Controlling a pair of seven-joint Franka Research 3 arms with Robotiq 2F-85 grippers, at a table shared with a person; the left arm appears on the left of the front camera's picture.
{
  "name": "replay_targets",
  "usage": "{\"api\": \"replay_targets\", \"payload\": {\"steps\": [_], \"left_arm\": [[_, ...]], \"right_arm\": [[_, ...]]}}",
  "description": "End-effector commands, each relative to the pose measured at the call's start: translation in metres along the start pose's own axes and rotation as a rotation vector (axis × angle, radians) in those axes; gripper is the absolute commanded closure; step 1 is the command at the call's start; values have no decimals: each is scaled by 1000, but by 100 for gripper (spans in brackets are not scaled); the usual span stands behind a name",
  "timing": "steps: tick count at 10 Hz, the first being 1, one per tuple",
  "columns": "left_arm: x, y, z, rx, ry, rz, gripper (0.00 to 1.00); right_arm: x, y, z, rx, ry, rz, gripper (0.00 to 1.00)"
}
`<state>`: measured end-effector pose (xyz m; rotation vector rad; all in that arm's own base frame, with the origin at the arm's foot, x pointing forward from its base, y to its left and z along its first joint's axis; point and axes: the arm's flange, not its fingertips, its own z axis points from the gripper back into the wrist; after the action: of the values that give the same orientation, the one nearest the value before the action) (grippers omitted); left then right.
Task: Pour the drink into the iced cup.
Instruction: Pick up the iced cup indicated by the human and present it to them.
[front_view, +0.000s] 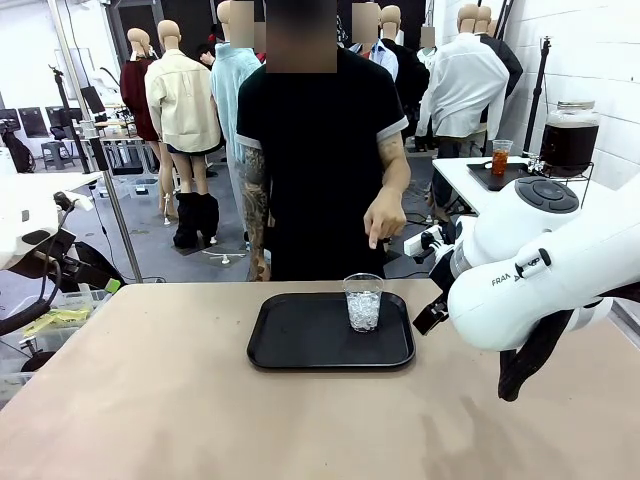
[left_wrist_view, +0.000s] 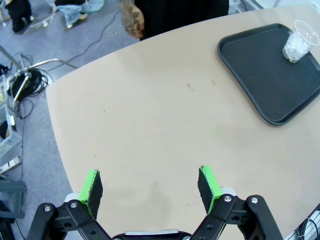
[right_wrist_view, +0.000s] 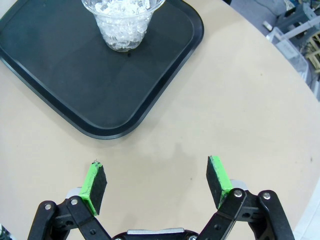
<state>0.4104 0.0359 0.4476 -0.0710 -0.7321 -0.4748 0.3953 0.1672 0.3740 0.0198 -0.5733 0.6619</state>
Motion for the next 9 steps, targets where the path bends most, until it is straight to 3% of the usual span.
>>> {"api": "replay_targets", "payload": {"steps": [1, 3, 4, 7, 9], "left_arm": [[-1, 2, -1, 10, -5, 5, 0], [-1, 2, -1, 10, -5, 5, 0], [-1, 2, -1, 10, -5, 5, 0], [-1, 2, -1, 10, -5, 5, 0], [-1, 2, -1, 10, -5, 5, 0]], "right_arm": [[0, 1, 0, 1, 1, 1, 0], [0, 0, 0, 0, 0, 0, 0], [0, -14, 10, -69, 35, 42, 0], [13, -63, 30, 31, 173, 329, 0], [26, -99, 31, 96, 185, 514, 0]]}}
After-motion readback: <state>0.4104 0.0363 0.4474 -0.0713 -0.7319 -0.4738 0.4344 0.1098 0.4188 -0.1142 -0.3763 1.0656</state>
